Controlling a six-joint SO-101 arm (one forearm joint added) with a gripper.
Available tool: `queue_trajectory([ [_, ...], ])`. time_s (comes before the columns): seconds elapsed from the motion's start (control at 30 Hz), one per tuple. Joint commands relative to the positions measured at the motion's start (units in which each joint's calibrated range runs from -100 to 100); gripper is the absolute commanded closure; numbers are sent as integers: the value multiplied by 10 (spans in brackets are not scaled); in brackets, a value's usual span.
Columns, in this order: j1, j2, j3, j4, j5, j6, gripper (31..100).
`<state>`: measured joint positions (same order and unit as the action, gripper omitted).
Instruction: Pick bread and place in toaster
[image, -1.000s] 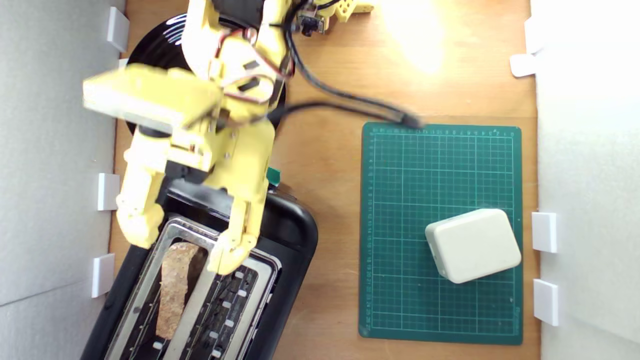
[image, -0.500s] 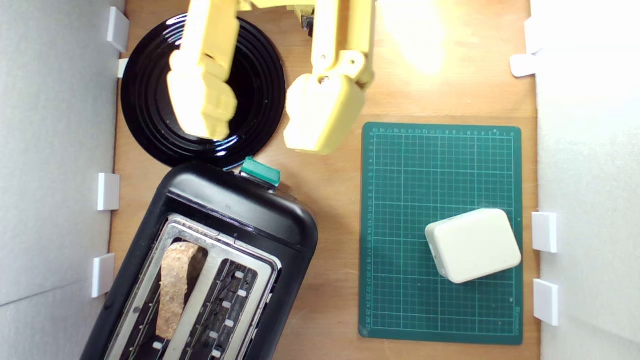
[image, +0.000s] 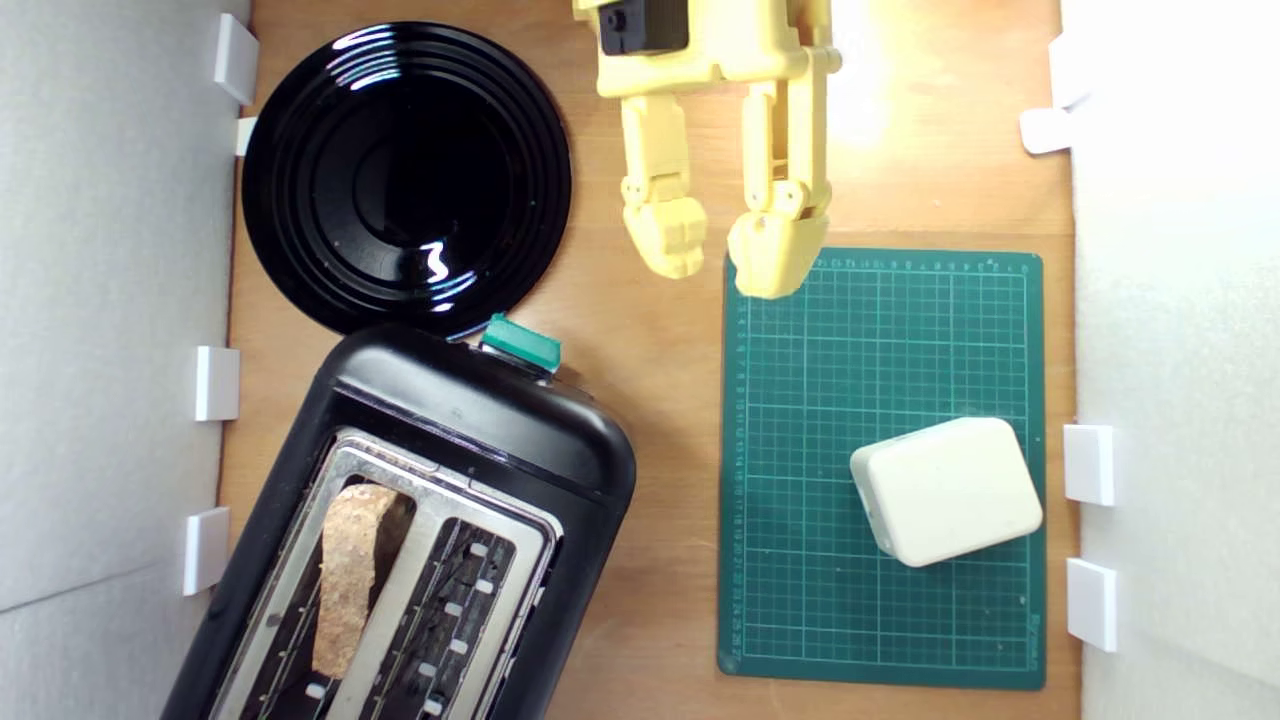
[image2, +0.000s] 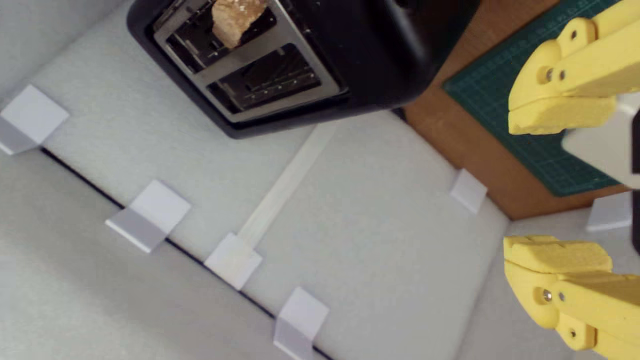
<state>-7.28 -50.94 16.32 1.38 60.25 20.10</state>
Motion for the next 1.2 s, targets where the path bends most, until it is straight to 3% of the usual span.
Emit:
queue_trajectory([
  [0.0, -21, -112, 174, 5, -6, 42, 638],
  [0.3, -26, -318, 479, 6, -4, 103, 768],
  [0.53, -50, -387, 592, 53, -3, 106, 863],
  [0.87, -44, -408, 676, 69, -2, 108, 935],
  [0.97, -44, -472, 754, 90, -2, 108, 941],
  [1.17, -42, -481, 790, 90, -2, 108, 941],
])
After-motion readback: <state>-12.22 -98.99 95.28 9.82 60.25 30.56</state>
